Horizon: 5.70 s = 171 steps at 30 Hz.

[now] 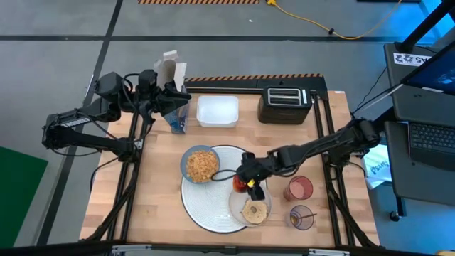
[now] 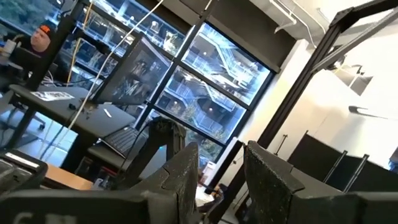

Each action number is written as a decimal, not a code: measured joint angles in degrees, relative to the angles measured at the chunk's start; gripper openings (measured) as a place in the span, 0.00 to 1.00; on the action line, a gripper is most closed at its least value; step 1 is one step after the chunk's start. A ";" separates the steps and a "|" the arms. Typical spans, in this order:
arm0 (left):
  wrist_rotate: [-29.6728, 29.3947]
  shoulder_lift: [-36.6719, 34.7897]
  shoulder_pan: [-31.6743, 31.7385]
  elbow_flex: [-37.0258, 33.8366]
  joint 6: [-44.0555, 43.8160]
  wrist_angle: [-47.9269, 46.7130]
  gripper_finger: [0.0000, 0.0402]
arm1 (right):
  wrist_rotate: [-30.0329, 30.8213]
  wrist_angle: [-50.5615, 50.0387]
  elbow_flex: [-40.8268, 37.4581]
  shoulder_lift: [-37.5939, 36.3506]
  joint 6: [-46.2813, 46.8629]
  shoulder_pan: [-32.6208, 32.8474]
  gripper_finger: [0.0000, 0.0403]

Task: Arrange a breakfast setting
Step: Put the apple on the white plate, then put the gold spoon on the white table mat

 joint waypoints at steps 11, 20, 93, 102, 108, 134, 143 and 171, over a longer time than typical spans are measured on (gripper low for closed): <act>-0.16 0.00 0.00 0.00 -2.39 -0.20 0.30 | -2.19 0.84 0.00 3.10 -2.74 2.44 0.83; -0.15 0.00 0.00 0.00 -2.22 -0.42 0.30 | -1.67 2.45 0.00 3.99 -5.99 2.35 0.82; 1.60 3.15 2.58 0.04 -2.61 1.37 0.30 | 3.76 -34.20 26.97 8.29 -19.10 0.31 0.98; 6.02 3.15 6.13 0.04 -0.42 3.56 0.30 | 6.77 -44.75 35.14 2.42 -19.00 -5.42 0.98; 6.23 3.92 8.41 0.04 0.89 3.62 0.30 | 14.49 -43.70 32.60 -5.45 -13.23 -5.89 0.96; 2.32 5.60 10.20 0.00 -5.74 8.33 0.30 | -11.71 -20.72 -13.31 -50.73 27.67 9.31 0.58; 0.43 5.60 6.97 0.00 -5.38 8.32 0.30 | 0.35 -26.72 -13.33 -45.96 31.49 32.02 0.56; -5.25 5.60 4.79 0.00 -5.15 8.24 0.30 | 8.94 -24.99 -13.31 -29.78 30.02 44.41 0.56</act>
